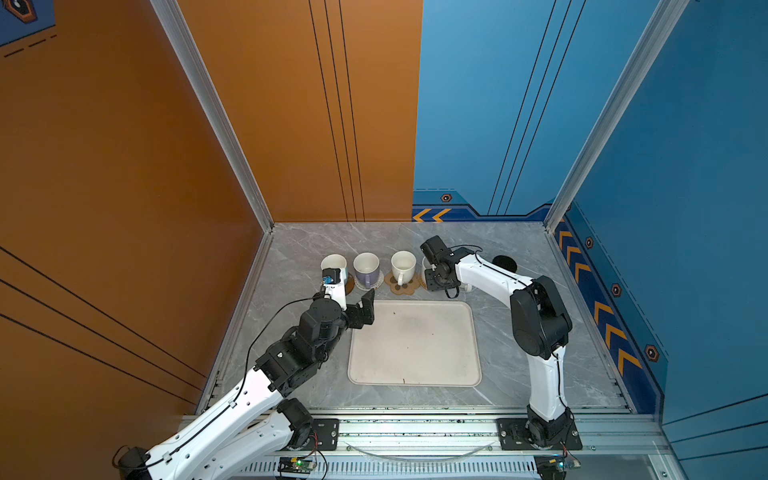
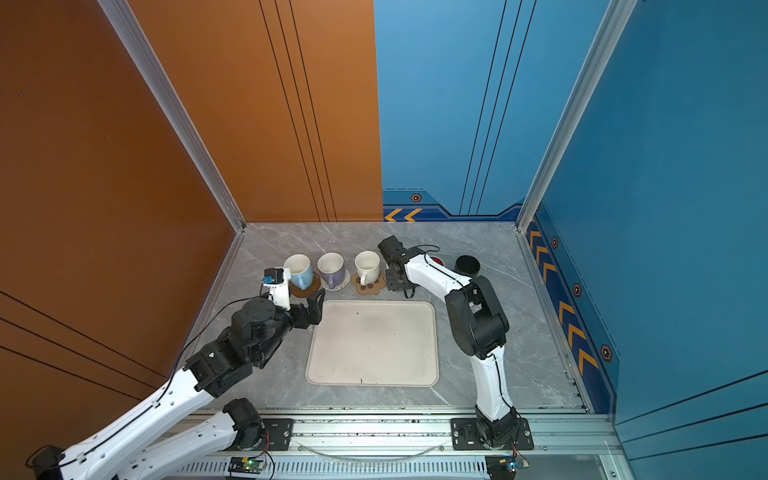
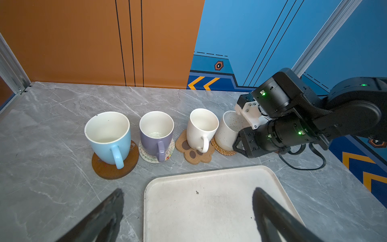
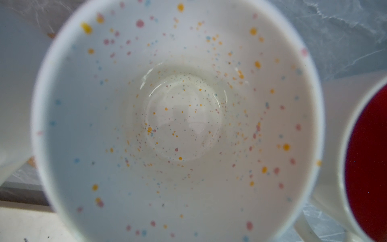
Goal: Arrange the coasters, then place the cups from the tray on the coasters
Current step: 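Lower the speckled mug onto the woven rattan coaster with the right gripper, then open the right gripper and raise it away from the speckled mug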
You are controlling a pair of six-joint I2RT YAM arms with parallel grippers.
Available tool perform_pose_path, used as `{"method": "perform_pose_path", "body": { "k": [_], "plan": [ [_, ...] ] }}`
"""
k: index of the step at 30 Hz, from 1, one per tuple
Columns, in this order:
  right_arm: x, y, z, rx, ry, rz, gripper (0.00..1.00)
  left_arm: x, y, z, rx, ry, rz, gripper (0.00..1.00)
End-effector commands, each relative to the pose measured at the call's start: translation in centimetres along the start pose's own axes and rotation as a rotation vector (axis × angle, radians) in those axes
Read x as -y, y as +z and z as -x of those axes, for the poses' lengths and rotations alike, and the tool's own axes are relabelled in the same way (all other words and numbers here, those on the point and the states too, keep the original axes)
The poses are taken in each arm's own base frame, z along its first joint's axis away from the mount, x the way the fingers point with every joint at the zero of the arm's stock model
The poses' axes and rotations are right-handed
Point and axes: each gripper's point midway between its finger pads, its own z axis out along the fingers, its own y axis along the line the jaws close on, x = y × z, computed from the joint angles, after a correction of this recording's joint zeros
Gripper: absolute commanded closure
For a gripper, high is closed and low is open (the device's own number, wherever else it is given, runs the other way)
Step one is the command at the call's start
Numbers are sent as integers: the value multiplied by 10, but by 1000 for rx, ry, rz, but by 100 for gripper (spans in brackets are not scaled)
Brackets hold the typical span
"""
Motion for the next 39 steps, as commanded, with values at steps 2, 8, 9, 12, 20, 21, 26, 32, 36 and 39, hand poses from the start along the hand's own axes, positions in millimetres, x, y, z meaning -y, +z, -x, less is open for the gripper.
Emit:
{"method": "perform_pose_path", "body": {
  "k": [2, 8, 9, 12, 20, 21, 26, 32, 36, 39],
  "plan": [
    [2, -6, 0, 5, 18, 13, 54, -2, -3, 8, 13, -21, 2, 4],
    [4, -14, -2, 14, 24, 19, 45, -2, -4, 7, 12, -24, 0, 4],
    [4, -16, -2, 15, 24, 22, 45, -2, -4, 7, 11, -25, -1, 4],
    [4, -21, -2, 22, 26, 26, 43, -2, -4, 7, 10, -27, -3, 4],
    [5, -42, -10, 43, 31, 40, 40, -2, -6, 6, 7, -36, -6, 4],
    [6, -47, -11, 50, 33, 43, 40, -2, -7, 5, 4, -36, -7, 4],
    [13, -72, -17, 96, 39, 42, 40, -5, -8, 1, -6, -38, -2, 4],
    [27, -99, -29, 181, 68, 47, 36, -6, -7, -6, -23, -52, 3, 4],
    [39, -115, -42, 230, 79, 57, 33, -10, -6, -12, -38, -44, 19, 4],
    [45, -127, -52, 298, 92, 98, 29, -17, -7, -17, -48, -24, 56, 4]
  ]
}}
